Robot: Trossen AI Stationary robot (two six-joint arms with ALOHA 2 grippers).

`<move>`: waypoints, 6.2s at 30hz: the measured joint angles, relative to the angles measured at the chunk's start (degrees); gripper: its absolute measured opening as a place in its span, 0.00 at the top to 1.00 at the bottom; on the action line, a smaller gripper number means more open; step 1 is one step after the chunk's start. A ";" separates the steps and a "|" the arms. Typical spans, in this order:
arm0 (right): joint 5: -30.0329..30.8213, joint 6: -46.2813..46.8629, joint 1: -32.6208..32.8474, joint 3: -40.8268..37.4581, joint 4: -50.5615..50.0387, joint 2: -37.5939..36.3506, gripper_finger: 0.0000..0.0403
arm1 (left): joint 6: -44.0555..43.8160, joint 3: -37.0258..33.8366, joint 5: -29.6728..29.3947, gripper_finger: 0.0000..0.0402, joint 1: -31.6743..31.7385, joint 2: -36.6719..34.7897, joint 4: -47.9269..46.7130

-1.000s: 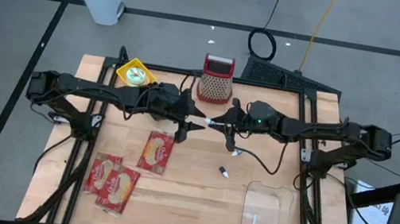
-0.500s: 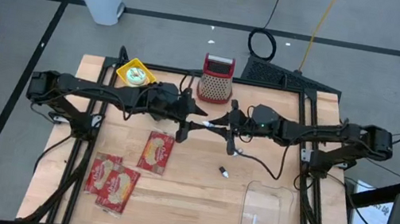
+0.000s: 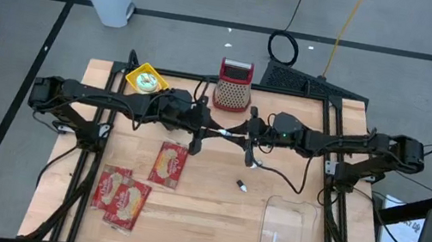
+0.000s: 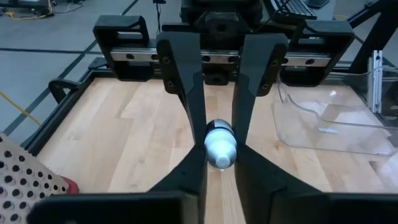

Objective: Pick & Place Food Item
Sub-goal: Put the top green food coloring bottle into the black bin, then put the brown food coloring bottle into the black bin

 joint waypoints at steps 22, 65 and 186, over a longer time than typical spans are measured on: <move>-0.86 0.05 0.15 0.42 0.58 0.15 0.83 | -1.19 0.15 -0.22 0.45 -1.03 0.57 4.67; -0.38 -0.85 0.04 0.22 -0.20 0.39 0.83 | 0.68 0.07 6.15 0.55 0.15 -0.59 0.13; -0.42 -2.60 -1.60 0.17 -16.14 -3.34 0.58 | -22.81 0.02 -18.61 0.48 17.07 8.47 -40.78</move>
